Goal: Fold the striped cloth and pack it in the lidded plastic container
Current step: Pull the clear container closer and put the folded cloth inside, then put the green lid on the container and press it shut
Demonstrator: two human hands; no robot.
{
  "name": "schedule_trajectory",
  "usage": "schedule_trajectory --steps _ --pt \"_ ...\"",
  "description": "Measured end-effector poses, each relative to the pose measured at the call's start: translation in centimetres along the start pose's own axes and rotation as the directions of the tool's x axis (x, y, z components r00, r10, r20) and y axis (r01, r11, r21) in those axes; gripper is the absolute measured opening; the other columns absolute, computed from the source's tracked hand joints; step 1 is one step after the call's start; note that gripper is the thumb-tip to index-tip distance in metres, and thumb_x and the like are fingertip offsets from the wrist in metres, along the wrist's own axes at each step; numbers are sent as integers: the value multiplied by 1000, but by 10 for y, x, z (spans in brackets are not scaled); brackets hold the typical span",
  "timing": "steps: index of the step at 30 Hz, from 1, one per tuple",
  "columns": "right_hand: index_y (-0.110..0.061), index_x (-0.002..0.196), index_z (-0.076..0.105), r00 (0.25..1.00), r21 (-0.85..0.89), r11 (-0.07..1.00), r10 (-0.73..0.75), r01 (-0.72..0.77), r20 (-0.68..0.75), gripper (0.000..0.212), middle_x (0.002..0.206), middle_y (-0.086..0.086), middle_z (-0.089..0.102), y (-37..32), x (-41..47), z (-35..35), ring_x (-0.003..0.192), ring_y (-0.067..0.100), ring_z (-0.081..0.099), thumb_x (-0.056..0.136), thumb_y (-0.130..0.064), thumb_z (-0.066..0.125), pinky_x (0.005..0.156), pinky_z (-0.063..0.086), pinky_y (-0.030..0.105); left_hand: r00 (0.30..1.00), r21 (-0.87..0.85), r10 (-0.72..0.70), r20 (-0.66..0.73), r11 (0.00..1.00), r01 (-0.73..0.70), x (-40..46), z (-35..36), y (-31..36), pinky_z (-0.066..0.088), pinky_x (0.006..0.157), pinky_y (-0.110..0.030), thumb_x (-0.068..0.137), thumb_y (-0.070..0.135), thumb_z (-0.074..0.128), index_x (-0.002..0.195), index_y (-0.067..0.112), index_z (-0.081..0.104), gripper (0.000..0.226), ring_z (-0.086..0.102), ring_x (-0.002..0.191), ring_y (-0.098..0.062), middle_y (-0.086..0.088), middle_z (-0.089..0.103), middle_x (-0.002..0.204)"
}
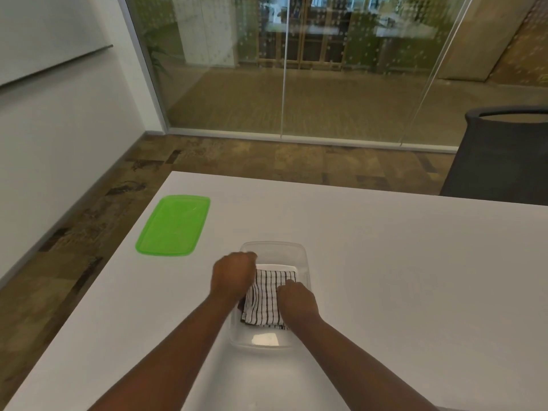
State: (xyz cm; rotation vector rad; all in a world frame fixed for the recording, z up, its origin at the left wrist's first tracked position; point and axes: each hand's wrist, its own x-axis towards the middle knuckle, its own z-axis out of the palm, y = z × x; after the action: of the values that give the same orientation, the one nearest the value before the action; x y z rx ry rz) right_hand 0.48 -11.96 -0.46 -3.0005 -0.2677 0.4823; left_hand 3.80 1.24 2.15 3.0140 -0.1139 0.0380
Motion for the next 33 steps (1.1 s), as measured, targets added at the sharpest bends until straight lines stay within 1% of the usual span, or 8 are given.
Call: schedule_trajectory --steps 3,5,12,17,22,25,28,33 --pt "0 113 57 1000 0 1000 -9 9 -18 28 119 15 59 -1 3 1 109 29 58 87 5 49 88 50 36 968 -216 -161 -191 969 119 10 0 -34 52 78 -37 93 20 45 107 17 67 27 67 96 -31 -10 73 105" --pt "-1 114 56 999 -2 1000 -27 27 -23 29 119 15 59 -2 6 2 110 29 57 86 5 50 89 50 37 947 -311 -261 -188 930 195 15 3 -56 51 81 -39 92 17 47 111 14 67 27 66 100 -32 -13 70 112" --pt "-2 108 60 998 2 1000 -31 31 -50 27 113 15 62 -5 19 6 106 28 58 88 4 42 85 51 36 928 -131 -320 191 929 347 38 23 -112 38 106 -43 95 15 42 145 8 27 53 35 135 -31 -14 32 151" --pt "-1 105 61 999 16 1000 -14 14 -32 27 112 15 63 -4 26 10 104 29 59 87 4 42 84 51 37 906 7 -268 328 960 281 46 40 -128 23 118 -39 96 8 35 147 3 13 56 13 147 -26 -10 10 159" --pt "0 105 61 1000 2 1000 -10 10 -3 25 113 16 61 -4 30 16 105 30 58 88 4 43 84 51 37 919 118 -286 270 957 264 42 53 -132 29 114 -39 94 9 35 145 7 22 53 33 138 -24 -11 32 151" --pt "-1 107 60 1000 -7 1000 -2 2 1 25 113 15 60 -5 31 18 106 29 58 88 3 45 85 51 37 950 151 -265 166 959 241 43 54 -132 41 99 -40 91 6 38 134 9 39 43 51 120 -26 -10 51 130" --pt "-2 107 60 1000 -16 1000 -3 3 -5 25 113 14 59 -6 31 18 103 29 58 88 2 43 83 51 37 956 175 -266 123 954 243 46 54 -133 46 86 -39 90 1 38 121 9 48 33 56 108 -28 -10 55 117" --pt "-2 108 58 1000 -15 1000 -4 4 -2 25 114 14 57 -7 29 18 103 29 57 88 1 43 84 50 37 954 237 -277 116 940 244 47 54 -134 40 90 -37 88 0 40 113 10 53 30 59 101 -26 -7 62 108"
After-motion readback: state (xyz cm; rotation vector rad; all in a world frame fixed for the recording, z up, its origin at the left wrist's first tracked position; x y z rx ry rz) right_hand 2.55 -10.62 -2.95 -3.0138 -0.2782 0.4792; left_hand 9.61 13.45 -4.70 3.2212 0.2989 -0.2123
